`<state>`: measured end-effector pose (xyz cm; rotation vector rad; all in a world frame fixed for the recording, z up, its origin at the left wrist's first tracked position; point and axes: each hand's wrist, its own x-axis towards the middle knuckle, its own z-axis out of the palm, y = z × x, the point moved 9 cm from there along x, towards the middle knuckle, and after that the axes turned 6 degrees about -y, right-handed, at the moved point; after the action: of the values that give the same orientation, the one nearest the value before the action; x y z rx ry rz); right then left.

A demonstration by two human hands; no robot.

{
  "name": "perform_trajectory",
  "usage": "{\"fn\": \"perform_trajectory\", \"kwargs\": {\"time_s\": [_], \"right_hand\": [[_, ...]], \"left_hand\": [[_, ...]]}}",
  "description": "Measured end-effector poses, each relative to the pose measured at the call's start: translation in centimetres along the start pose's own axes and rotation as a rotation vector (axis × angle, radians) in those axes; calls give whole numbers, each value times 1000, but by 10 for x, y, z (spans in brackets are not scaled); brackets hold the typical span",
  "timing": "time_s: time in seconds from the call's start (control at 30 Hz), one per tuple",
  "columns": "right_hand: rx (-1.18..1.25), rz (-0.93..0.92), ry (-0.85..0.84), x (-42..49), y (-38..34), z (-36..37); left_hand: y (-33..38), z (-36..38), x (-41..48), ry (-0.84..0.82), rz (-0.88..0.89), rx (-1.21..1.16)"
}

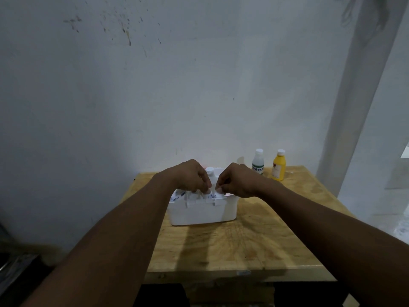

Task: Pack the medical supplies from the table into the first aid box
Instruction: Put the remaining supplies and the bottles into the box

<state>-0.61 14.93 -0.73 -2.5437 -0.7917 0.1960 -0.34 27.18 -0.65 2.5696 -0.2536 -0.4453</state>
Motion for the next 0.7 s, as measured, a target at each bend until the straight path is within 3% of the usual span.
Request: {"fn": "perform_trajectory", "kwargs": {"time_s": [0.7], "right_hand": [[43,34,75,-2,8,-8]], "left_hand": [[2,-4,5,46,26,-42]]}}
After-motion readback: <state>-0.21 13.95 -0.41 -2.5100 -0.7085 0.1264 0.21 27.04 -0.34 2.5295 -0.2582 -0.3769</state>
